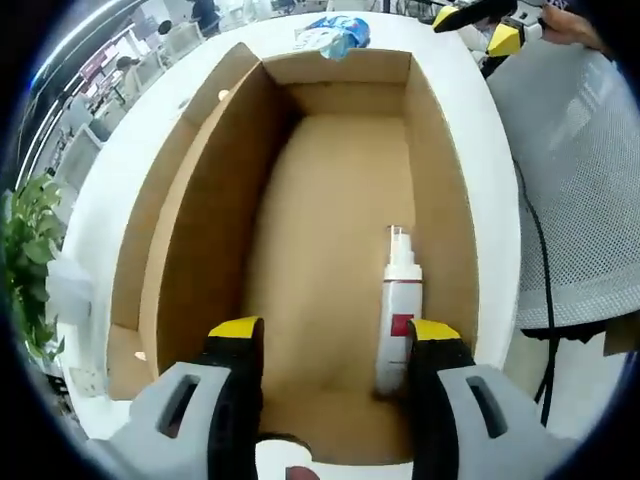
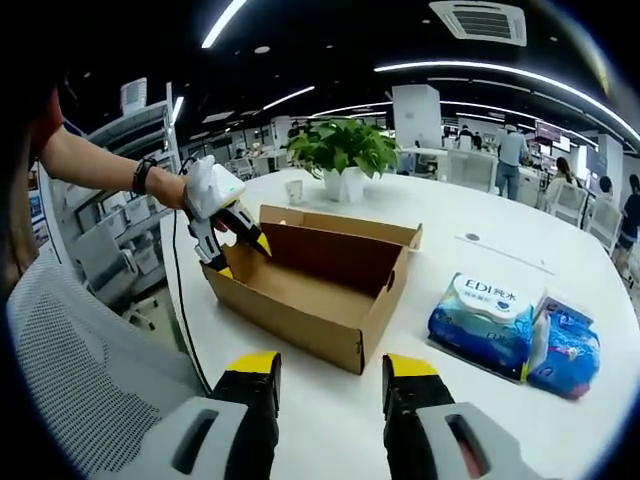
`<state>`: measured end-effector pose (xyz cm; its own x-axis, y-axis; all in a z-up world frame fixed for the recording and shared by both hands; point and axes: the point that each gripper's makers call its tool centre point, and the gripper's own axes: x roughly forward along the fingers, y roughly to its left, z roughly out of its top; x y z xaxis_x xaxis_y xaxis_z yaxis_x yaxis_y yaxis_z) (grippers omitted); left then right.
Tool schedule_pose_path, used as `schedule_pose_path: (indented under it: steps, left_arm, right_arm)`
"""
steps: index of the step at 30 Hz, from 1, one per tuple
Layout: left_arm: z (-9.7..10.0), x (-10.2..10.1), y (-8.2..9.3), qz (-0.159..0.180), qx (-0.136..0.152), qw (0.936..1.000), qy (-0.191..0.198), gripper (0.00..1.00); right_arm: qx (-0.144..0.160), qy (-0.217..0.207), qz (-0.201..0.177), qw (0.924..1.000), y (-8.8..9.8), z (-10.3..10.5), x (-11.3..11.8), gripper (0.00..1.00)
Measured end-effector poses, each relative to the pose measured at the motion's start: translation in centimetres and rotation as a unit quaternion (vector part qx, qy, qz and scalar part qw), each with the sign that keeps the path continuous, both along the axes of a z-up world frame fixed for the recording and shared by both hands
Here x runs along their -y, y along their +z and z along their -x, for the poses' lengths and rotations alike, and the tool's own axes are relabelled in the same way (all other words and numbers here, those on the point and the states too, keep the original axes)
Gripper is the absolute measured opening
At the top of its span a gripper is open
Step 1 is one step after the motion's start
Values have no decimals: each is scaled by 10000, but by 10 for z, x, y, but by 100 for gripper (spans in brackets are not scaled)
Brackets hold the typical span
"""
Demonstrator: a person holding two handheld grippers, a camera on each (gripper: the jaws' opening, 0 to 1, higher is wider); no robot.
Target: Operate the shoe box by opening the lid, removing the specified soft item, and placing it in the target area until the item is outside and the box remains undamaged.
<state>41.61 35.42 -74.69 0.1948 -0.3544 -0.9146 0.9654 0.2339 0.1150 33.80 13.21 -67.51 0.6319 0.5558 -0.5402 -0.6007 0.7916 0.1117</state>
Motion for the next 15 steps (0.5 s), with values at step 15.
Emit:
schedule_pose_path:
  steps: [15]
  left_arm:
    - [-1,7,4,181,-309,9993,-101,53]
  right_arm:
    - [24,-83,69,9999,0,-1,6,37]
